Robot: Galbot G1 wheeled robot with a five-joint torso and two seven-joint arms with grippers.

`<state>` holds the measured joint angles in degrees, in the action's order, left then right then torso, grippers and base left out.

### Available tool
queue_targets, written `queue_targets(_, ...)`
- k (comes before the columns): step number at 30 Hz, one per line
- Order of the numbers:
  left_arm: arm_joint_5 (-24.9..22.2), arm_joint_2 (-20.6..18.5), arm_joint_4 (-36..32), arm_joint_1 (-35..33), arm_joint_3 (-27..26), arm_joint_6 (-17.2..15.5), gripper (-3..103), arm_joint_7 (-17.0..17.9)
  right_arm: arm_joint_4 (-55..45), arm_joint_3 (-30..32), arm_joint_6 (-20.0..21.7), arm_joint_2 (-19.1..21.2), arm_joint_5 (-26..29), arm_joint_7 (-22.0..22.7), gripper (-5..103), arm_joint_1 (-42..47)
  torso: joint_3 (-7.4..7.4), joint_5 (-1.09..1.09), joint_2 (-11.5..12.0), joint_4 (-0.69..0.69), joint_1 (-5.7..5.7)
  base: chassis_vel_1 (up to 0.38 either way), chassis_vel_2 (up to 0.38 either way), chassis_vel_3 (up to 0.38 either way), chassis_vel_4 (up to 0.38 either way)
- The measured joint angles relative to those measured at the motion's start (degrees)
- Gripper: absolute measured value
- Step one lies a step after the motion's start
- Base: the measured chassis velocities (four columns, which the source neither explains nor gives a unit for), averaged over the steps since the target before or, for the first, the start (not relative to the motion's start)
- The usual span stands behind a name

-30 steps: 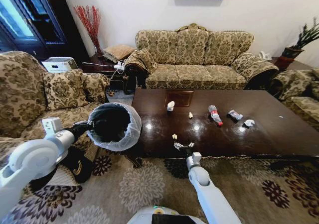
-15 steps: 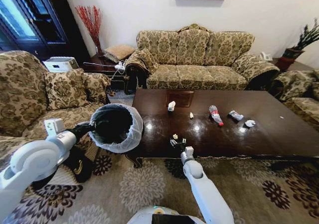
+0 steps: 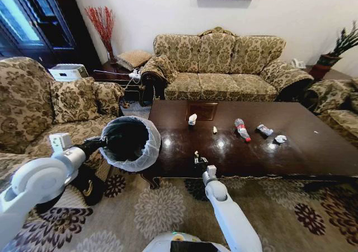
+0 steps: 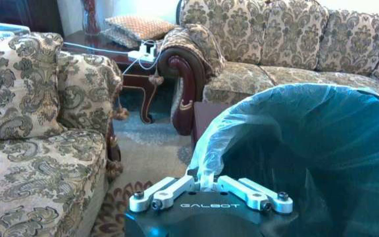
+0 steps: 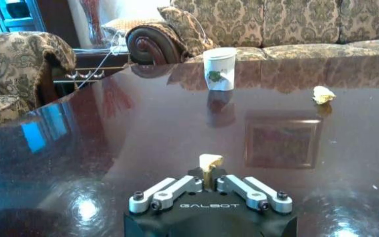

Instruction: Move to the front of the table and place the trash on the table into the trash bin.

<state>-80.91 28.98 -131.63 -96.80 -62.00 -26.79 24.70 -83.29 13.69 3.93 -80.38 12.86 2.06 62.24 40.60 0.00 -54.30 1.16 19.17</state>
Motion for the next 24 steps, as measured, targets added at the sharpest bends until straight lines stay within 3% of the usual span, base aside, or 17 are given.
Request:
queue_targets(4,0.0,-0.4,0.0,0.0,0.0,0.1,0,0.0,-1.4,0.4,-1.1,0.6,0.1,-0.7,0,0.4,0.00,0.00,0.0,0.00,0.00,0.000,0.000,0.000,0.000)
queue_targets(5,-0.1,-0.9,0.2,0.0,0.0,0.3,0,0.1,-3.0,0.7,-3.5,1.3,1.6,-2.5,0,0.8,0.00,0.00,0.0,0.01,0.00,0.000,0.000,0.000,0.000)
queue_targets(6,-0.5,-2.7,1.4,0.2,-0.2,0.4,0,0.3,-10.3,1.2,-8.8,3.7,5.0,-7.7,0,2.0,0.00,-0.01,0.0,0.00,0.00,0.000,0.000,0.000,0.000)
queue_targets(8,-2.2,-4.4,1.9,0.7,-0.3,0.2,0,0.7,-16.9,1.0,-12.3,5.8,7.4,-12.8,0,1.9,0.00,0.00,0.0,0.00,0.00,0.000,0.000,0.000,0.000)
queue_targets(9,-2.2,-4.4,1.9,0.7,-0.3,0.2,0,0.7,-16.9,1.0,-12.3,5.8,7.4,-12.8,0,1.9,0.00,0.00,0.0,0.00,0.00,0.000,0.000,0.000,0.000)
queue_targets(11,-4.4,-5.5,2.0,1.0,0.0,-0.4,0,1.7,-22.2,0.0,-13.9,7.7,10.3,-17.1,0,0.6,0.00,0.01,0.0,-0.01,0.00,0.000,0.000,0.000,0.000)
queue_targets(13,-5.5,-6.1,1.5,1.1,0.8,-1.4,0,2.5,-28.1,-2.5,-14.1,9.7,14.6,-21.7,0,-1.1,0.00,-0.01,0.0,-0.01,0.00,0.000,0.000,0.000,0.000)
queue_targets(14,-5.5,-6.1,1.5,1.1,0.8,-1.4,0,2.5,-28.1,-2.5,-14.1,9.7,14.6,-21.7,0,-1.1,0.00,-0.01,0.0,-0.01,0.00,0.000,0.000,0.000,0.000)
queue_targets(16,-5.8,-6.2,0.1,0.4,1.3,-2.2,0,2.9,-34.0,-7.8,-13.0,12.0,18.7,-25.6,0,-3.8,0.00,-0.01,0.0,0.00,0.00,0.000,0.000,0.000,0.000)
queue_targets(24,-5.9,-6.3,-1.6,-0.4,1.3,-3.0,0,3.7,-36.1,-20.8,-9.0,13.1,18.1,-26.0,0,-11.6,0.00,-0.01,0.0,0.01,0.00,0.000,0.000,0.000,0.000)
